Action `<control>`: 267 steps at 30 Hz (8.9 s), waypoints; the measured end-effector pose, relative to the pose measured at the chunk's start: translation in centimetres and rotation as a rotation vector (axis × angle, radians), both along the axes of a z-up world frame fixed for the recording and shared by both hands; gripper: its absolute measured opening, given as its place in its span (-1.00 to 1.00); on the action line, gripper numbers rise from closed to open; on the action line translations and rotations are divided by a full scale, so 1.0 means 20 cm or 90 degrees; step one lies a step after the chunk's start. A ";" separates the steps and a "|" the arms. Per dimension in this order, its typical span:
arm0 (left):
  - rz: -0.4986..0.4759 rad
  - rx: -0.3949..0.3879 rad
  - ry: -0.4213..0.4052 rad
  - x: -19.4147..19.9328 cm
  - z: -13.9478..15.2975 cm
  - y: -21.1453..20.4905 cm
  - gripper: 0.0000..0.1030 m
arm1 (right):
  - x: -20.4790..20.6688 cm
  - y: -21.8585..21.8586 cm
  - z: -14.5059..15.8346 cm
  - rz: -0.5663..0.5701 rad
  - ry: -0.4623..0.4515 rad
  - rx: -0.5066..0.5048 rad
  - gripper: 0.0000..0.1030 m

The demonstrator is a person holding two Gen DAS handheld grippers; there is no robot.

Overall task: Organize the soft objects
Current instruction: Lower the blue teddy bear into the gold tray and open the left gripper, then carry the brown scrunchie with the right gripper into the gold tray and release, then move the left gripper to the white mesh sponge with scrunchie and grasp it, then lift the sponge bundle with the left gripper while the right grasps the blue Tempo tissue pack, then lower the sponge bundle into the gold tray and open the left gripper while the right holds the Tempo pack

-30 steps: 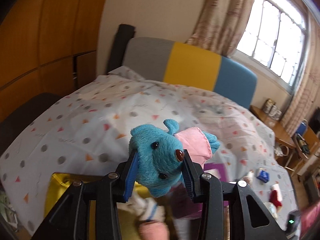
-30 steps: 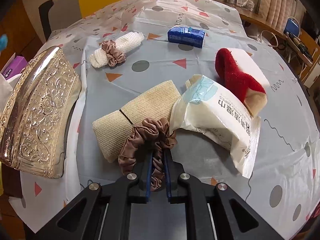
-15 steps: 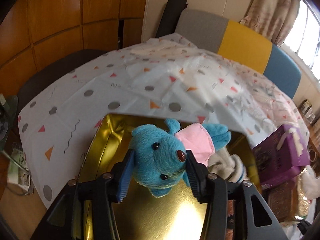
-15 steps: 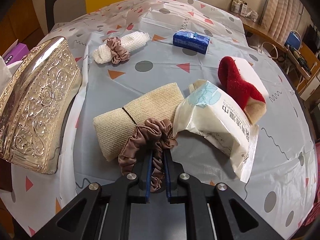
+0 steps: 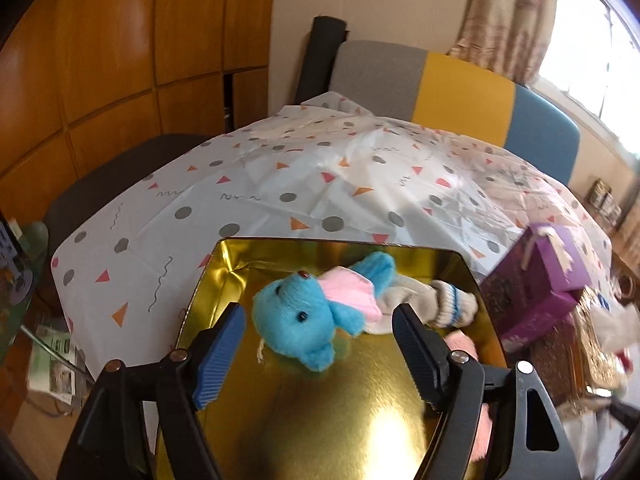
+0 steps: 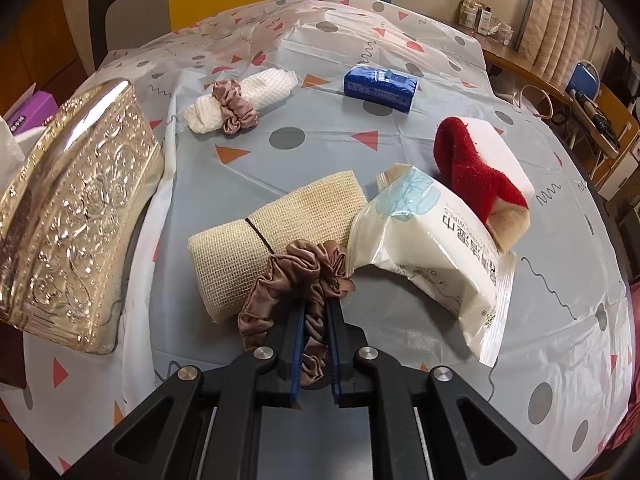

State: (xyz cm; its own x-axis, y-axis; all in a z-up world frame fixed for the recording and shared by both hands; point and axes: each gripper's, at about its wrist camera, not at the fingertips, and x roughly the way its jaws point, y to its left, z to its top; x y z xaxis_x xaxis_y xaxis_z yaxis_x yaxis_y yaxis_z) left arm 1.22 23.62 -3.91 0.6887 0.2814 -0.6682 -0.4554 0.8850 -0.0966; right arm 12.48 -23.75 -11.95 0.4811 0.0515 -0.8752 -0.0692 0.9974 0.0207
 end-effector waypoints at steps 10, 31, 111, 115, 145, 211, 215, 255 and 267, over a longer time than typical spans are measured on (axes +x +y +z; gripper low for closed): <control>-0.032 -0.002 0.022 -0.05 -0.04 -0.11 0.50 | -0.02 -0.03 0.19 -0.009 -0.084 0.063 -0.86; -0.014 0.001 -0.002 -0.15 -0.02 -0.04 0.50 | -0.21 0.43 0.91 0.160 -0.253 0.211 -0.86; -0.383 0.124 -0.073 0.04 0.42 -1.13 0.56 | -0.12 -0.65 0.36 -0.275 -0.155 0.126 -0.25; -0.441 0.124 -0.067 0.14 0.45 -1.30 0.56 | -0.12 -0.64 0.35 -0.274 -0.147 0.137 -0.25; -0.506 0.232 0.353 1.54 -0.32 -2.09 -0.18 | -0.10 -0.76 0.31 -0.302 -0.113 0.266 -0.25; -0.486 -0.134 -0.017 0.69 0.55 -0.94 -0.52 | 1.08 -0.12 0.12 0.241 0.064 -0.246 0.41; -0.458 -0.151 -0.022 0.66 0.55 -0.83 -0.52 | 1.19 -0.08 0.07 0.267 0.091 -0.277 0.42; -0.170 -0.230 0.022 0.33 0.20 -0.02 -0.52 | 1.33 -0.14 -0.02 0.225 0.101 -0.218 0.24; -0.009 -0.232 0.080 0.40 -0.07 0.05 -0.37 | 1.05 -0.06 -0.02 0.206 0.074 -0.239 0.06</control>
